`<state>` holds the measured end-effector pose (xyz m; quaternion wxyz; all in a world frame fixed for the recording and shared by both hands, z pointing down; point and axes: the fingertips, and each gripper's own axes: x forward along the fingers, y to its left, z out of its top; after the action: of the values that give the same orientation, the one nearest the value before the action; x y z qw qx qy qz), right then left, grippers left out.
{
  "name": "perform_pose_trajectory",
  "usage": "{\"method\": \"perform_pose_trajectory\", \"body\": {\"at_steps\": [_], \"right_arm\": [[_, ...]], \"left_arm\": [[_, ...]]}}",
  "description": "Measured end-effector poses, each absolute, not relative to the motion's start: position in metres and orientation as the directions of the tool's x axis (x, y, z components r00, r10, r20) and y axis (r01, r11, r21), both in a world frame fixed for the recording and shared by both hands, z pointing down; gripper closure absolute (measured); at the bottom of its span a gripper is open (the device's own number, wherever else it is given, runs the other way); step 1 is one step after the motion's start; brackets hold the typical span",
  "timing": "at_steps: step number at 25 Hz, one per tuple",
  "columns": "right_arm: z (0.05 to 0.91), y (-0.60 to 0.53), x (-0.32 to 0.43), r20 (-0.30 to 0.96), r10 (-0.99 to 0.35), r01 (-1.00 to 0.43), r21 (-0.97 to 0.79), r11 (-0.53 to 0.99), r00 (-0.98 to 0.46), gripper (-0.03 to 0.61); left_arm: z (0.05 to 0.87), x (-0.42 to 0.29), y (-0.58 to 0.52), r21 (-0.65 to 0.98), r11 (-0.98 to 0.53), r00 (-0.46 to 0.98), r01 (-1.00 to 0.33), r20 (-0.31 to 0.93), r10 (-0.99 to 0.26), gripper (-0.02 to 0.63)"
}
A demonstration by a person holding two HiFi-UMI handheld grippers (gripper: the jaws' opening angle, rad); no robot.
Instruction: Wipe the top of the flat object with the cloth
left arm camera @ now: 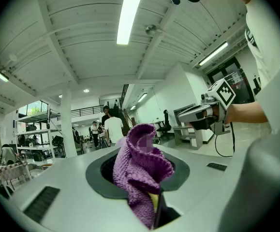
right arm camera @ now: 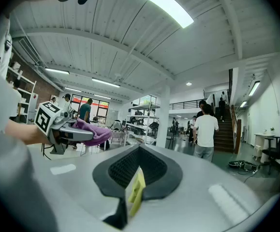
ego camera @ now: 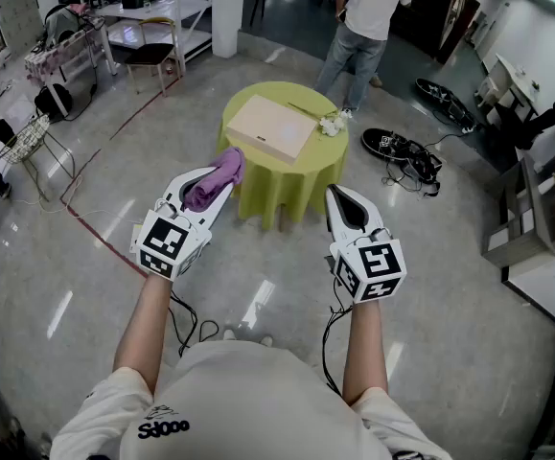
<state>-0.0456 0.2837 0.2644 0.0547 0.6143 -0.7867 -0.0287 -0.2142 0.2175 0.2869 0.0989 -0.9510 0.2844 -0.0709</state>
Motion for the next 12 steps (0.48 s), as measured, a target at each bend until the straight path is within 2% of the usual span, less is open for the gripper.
{"method": "perform_pose_trajectory", "body": {"at_steps": [12], "right_arm": [[0.264,0.268,0.006,-0.002,-0.962,-0.961,0.041,0.272,-0.272,0.569]], "left_arm": [[0.296,-0.168,0.204,-0.231,-0.806,0.812,-0.545,0.096,-0.576,0.505]]}}
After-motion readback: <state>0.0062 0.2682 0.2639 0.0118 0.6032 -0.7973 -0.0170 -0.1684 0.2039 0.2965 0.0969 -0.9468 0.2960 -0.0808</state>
